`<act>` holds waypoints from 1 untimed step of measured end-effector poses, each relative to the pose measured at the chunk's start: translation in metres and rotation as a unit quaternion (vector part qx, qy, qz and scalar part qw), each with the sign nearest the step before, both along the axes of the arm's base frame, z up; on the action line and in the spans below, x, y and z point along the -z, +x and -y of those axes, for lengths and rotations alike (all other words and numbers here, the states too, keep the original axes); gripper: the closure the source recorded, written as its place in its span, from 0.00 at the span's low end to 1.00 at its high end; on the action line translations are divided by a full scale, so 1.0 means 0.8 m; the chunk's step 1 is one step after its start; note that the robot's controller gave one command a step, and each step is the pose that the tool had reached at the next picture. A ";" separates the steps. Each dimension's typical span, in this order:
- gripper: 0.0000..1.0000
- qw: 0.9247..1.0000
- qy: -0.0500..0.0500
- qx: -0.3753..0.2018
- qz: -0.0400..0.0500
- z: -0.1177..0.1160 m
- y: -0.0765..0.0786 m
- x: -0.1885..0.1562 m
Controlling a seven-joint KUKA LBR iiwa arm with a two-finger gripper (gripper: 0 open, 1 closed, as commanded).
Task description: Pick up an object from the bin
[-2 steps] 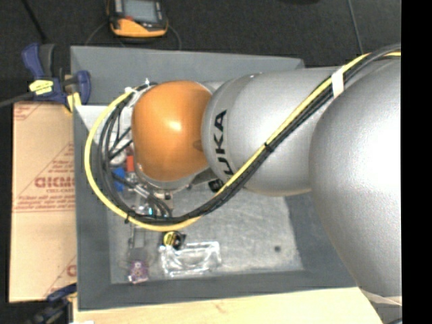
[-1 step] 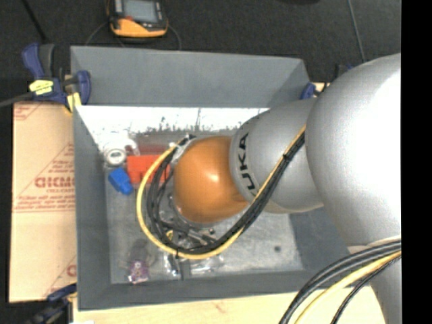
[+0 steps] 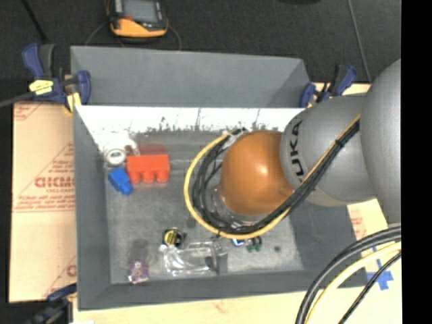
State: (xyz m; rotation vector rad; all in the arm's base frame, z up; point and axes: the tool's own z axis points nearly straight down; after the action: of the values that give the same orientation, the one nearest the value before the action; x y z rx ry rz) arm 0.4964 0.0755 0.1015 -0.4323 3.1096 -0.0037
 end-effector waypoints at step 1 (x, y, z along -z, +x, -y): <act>0.00 1.000 0.002 -0.017 -0.002 -0.055 -0.032 0.001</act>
Offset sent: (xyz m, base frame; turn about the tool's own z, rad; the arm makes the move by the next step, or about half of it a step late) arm -0.0249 0.0412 -0.0015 -0.0282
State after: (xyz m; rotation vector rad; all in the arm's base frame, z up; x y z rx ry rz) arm 0.4707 0.1195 0.1003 -0.4856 3.1045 0.0039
